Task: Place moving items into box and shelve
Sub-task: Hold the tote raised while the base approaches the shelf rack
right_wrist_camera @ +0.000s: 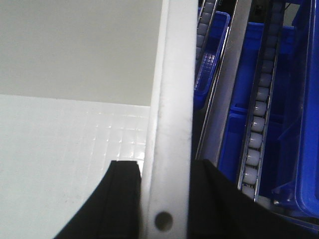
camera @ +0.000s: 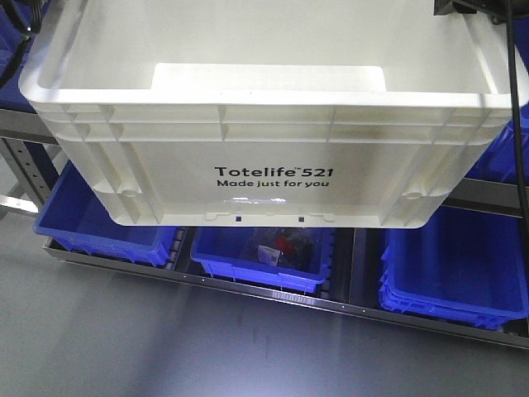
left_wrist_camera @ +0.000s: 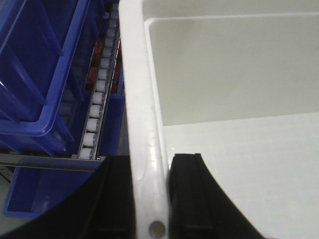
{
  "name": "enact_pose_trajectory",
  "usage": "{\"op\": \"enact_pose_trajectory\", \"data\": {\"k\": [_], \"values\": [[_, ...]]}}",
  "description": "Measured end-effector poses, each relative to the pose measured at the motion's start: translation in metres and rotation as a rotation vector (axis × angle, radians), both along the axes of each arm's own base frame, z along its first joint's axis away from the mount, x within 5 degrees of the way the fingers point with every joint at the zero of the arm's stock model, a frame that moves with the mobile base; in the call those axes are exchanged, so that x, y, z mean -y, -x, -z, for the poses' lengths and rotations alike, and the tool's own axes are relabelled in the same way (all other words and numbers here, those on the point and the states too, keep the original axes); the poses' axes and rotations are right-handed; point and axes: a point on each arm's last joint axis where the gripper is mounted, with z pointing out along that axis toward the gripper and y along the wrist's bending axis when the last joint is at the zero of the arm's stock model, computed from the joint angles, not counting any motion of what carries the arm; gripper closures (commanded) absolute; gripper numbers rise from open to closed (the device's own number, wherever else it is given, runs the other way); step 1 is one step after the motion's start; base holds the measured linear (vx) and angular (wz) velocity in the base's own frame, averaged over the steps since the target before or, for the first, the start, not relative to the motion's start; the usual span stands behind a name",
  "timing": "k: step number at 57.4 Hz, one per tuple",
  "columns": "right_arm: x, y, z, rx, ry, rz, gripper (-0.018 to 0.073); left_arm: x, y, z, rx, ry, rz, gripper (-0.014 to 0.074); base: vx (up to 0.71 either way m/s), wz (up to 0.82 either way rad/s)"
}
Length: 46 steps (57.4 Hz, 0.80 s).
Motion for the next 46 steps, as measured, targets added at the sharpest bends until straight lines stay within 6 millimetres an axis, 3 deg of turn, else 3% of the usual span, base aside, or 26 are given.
{"op": "enact_pose_trajectory", "data": {"k": [46], "values": [[-0.0001, 0.0, 0.0, 0.0, -0.001, 0.0, 0.0564, -0.0001, 0.0, 0.0, 0.0, -0.001, 0.0, 0.0594, 0.09, -0.07]]}}
